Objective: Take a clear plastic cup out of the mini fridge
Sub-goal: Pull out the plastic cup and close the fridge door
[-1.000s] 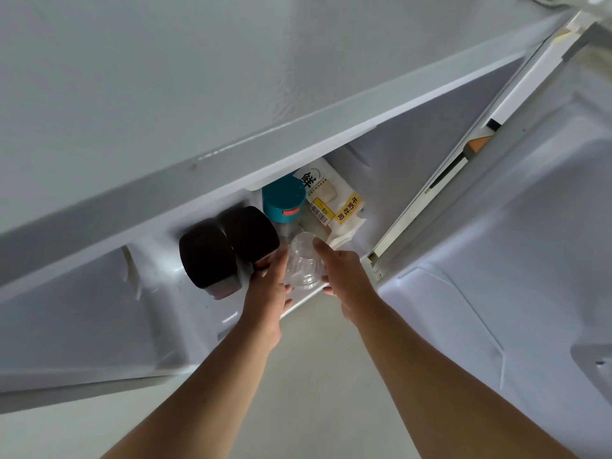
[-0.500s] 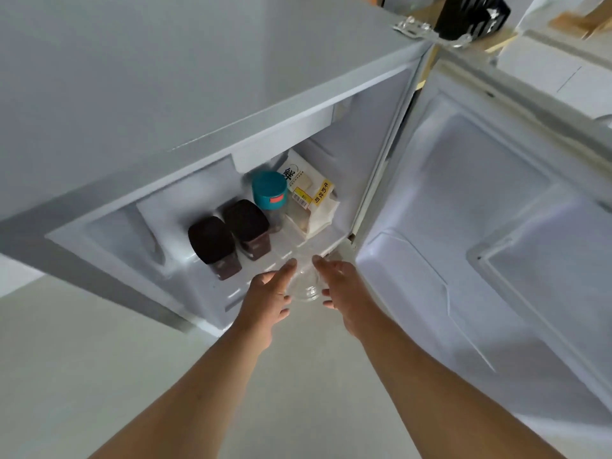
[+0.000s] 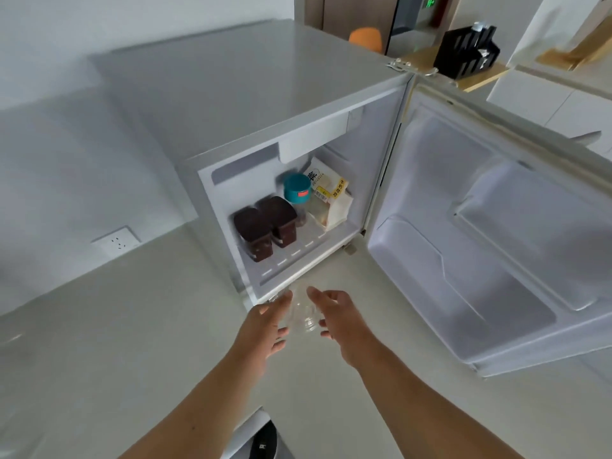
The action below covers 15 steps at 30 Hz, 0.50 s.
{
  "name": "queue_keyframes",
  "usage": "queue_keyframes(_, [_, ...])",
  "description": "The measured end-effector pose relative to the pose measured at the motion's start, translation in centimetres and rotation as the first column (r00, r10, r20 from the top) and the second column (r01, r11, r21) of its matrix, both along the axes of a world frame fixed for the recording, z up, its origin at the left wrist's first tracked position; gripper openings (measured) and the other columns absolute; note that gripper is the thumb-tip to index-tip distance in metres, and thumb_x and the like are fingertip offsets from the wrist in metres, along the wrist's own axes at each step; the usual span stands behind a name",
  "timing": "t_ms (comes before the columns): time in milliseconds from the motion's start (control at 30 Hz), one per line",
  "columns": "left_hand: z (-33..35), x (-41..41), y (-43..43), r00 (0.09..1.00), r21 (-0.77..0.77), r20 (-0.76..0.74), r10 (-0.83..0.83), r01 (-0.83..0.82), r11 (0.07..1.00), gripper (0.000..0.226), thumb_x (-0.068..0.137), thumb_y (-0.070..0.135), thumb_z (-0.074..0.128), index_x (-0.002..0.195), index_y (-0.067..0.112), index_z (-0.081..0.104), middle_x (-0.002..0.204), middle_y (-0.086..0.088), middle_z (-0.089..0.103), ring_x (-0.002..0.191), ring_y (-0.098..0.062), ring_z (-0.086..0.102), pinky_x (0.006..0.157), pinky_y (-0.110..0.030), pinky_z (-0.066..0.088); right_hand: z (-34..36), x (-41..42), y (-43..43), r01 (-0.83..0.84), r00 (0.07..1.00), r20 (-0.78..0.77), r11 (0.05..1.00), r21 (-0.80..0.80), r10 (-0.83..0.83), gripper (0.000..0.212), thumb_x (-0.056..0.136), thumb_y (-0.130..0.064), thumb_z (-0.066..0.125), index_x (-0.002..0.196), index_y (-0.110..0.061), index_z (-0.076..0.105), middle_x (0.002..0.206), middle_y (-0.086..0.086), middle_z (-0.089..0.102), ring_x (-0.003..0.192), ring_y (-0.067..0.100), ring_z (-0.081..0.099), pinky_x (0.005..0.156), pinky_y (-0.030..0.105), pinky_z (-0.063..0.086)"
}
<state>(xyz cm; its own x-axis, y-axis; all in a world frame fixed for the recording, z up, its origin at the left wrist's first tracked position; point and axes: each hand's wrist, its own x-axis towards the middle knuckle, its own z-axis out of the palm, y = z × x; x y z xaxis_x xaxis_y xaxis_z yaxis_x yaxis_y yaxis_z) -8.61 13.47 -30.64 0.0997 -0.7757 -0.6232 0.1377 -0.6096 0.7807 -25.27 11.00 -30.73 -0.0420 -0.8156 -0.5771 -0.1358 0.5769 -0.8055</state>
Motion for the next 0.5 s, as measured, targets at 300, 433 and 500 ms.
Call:
queue_keyframes(300, [-2.5, 7.4, 3.9, 0.999, 0.067, 0.003, 0.033, -0.033, 0.997, 0.047, 0.079, 0.068, 0.074, 0.107, 0.031, 0.064, 0.115, 0.007, 0.067, 0.102, -0.019, 0.068, 0.079, -0.037, 0.056, -2.6, 7.1, 3.4, -0.041, 0.998, 0.040, 0.997, 0.062, 0.038, 0.082, 0.062, -0.079, 0.071, 0.125, -0.029, 0.056, 0.116, -0.002, 0.067, 0.098, 0.019, 0.069, 0.071, 0.030, 0.055])
queue_keyframes(433, [-3.4, 11.5, 3.8, 0.999, 0.088, -0.012, 0.041, -0.040, 0.995, 0.059, 0.067, 0.069, 0.073, 0.110, 0.029, 0.063, 0.115, 0.007, 0.067, 0.104, -0.018, 0.067, 0.085, -0.039, 0.055, -3.7, 11.5, 3.2, -0.036, 0.998, 0.058, 0.995, 0.094, 0.031, 0.082, 0.061, -0.076, 0.074, 0.125, -0.028, 0.056, 0.118, 0.000, 0.066, 0.100, 0.020, 0.068, 0.074, 0.031, 0.054])
queue_keyframes(500, [-3.8, 13.8, 3.2, 0.999, 0.081, -0.009, 0.037, -0.036, 0.996, 0.060, 0.068, 0.068, 0.071, 0.112, 0.029, 0.062, 0.116, 0.007, 0.067, 0.104, -0.017, 0.067, 0.088, -0.040, 0.054, -4.1, 13.8, 2.8, -0.027, 0.997, 0.068, 0.993, 0.111, 0.020, 0.082, 0.059, -0.076, 0.075, 0.123, -0.029, 0.057, 0.119, 0.000, 0.066, 0.101, 0.020, 0.068, 0.077, 0.032, 0.055])
